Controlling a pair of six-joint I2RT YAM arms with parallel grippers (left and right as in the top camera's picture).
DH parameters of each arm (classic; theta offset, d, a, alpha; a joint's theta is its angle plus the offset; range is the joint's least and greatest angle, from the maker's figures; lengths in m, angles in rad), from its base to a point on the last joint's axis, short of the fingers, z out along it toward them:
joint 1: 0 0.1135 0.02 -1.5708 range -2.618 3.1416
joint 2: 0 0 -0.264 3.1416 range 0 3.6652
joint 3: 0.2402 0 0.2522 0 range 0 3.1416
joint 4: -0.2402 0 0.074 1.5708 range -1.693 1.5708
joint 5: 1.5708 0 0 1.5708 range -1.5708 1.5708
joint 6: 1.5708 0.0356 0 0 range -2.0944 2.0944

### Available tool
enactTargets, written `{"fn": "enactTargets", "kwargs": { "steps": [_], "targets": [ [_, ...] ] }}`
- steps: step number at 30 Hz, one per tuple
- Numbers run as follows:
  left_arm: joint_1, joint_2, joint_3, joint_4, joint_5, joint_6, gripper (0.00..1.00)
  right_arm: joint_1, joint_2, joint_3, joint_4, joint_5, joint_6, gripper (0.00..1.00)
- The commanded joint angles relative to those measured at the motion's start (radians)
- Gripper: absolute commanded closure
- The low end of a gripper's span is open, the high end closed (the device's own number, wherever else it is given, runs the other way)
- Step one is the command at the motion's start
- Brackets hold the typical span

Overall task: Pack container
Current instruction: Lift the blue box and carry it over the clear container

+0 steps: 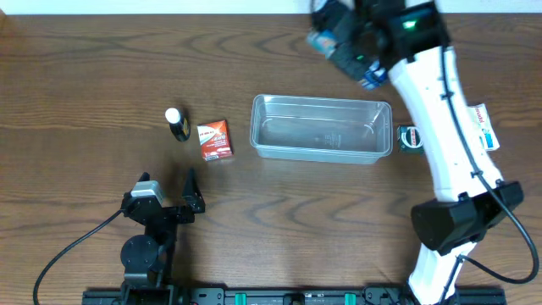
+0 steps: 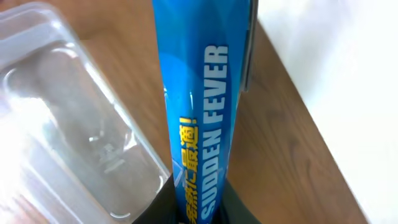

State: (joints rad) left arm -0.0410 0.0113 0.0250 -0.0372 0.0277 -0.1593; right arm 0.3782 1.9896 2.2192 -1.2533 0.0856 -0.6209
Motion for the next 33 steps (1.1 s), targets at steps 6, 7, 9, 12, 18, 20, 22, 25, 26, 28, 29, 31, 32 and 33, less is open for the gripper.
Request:
{"fn": "enactTargets", "kwargs": {
  "steps": [6,7,9,12,18,20,22,25,26,28,29,31,32,33],
  "targets": [
    [0.0,-0.005,-0.021,-0.032,-0.002,0.009,0.02,0.013,0.004,-0.175,0.013,0.045,-0.127,0.88],
    [0.0,-0.005,-0.021,-0.032,-0.002,0.009,0.02,0.007,0.004,-0.201,0.027,0.045,-0.129,0.88],
    [0.0,-0.005,-0.021,-0.032,-0.002,0.009,0.02,-0.003,0.004,-0.244,0.061,0.045,-0.13,0.88],
    [0.0,-0.005,-0.021,-0.032,-0.002,0.009,0.02,-0.007,0.004,-0.296,0.107,0.038,-0.148,0.88],
    [0.0,-0.005,-0.021,-0.032,-0.002,0.009,0.02,-0.009,0.005,-0.377,0.173,0.036,-0.156,0.88],
    [0.0,-0.005,-0.021,-0.032,-0.002,0.009,0.02,-0.009,0.005,-0.408,0.186,0.03,-0.188,0.88],
    [0.0,-0.005,-0.021,-0.032,-0.002,0.009,0.02,-0.008,0.005,-0.426,0.187,0.03,-0.193,0.88],
    [0.0,-0.005,-0.021,-0.032,-0.002,0.009,0.02,-0.004,0.005,-0.431,0.18,0.017,-0.192,0.88],
    [0.0,-0.005,-0.021,-0.032,-0.002,0.01,0.02,-0.002,0.004,-0.431,0.18,0.015,-0.192,0.89],
    [0.0,-0.005,-0.021,-0.032,-0.002,0.01,0.02,0.004,0.004,-0.431,0.179,0.015,-0.192,0.89],
    [0.0,-0.005,-0.021,-0.032,-0.002,0.009,0.02,0.007,0.004,-0.431,0.178,0.016,-0.192,0.89],
    [0.0,-0.005,-0.021,-0.032,-0.001,0.009,0.02,0.008,0.004,-0.431,0.176,0.016,-0.192,0.89],
    [0.0,-0.005,-0.021,-0.032,-0.002,0.01,0.02,0.008,0.004,-0.431,0.175,0.016,-0.192,0.89],
    [0.0,-0.005,-0.021,-0.032,-0.002,0.009,0.02,0.008,0.004,-0.431,0.175,0.016,-0.192,0.88]
  ]
}}
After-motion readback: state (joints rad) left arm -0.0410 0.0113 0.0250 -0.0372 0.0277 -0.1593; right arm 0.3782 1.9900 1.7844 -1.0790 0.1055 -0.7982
